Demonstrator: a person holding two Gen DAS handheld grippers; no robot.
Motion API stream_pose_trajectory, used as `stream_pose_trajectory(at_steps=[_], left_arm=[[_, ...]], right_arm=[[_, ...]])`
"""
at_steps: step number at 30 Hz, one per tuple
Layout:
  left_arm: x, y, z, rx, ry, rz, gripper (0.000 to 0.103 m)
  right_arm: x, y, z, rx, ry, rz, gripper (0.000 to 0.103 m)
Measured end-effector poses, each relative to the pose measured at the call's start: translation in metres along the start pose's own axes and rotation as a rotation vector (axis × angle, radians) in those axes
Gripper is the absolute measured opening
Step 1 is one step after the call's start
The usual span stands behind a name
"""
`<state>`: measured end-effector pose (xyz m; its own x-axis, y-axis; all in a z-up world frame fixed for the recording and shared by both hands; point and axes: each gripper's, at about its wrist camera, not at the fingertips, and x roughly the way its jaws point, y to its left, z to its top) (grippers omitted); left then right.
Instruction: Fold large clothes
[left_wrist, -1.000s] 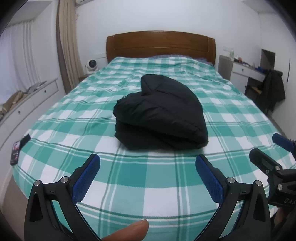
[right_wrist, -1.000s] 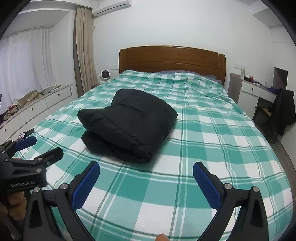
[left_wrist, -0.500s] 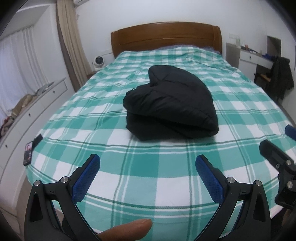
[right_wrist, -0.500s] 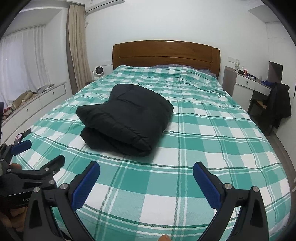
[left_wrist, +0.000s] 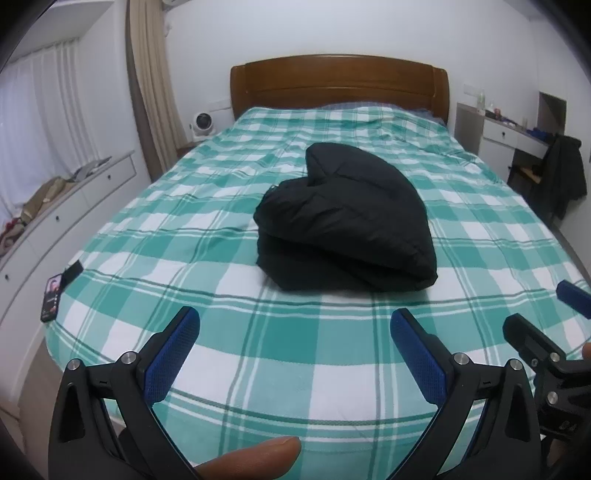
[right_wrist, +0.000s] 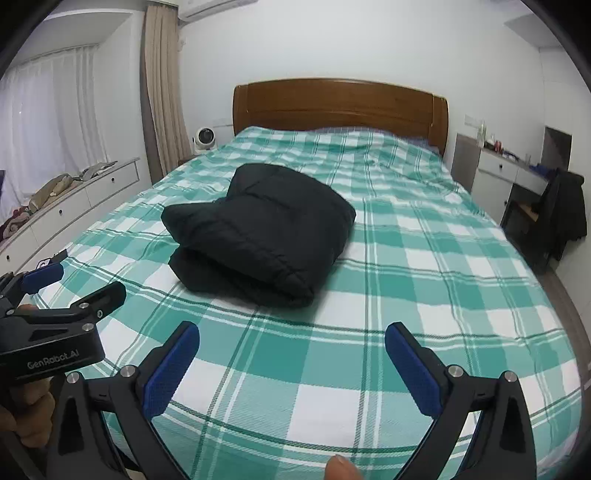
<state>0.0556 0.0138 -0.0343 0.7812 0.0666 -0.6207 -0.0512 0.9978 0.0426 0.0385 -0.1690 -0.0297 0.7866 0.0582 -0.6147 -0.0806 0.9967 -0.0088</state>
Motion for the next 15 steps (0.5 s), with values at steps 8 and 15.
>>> stream_pose_trajectory(at_steps=[8,15], left_arm=[[0.005,-0.003,-0.001,0.026,0.017,0.009,0.103],[0.003,-0.013,-0.003,0.056,0.023,0.019,0.103]], right_arm=[[0.011,-0.003,0.003,0.017,0.043,-0.049,0.102],[0.007,0.003,0.005,0.002,0.047,-0.08,0.102]])
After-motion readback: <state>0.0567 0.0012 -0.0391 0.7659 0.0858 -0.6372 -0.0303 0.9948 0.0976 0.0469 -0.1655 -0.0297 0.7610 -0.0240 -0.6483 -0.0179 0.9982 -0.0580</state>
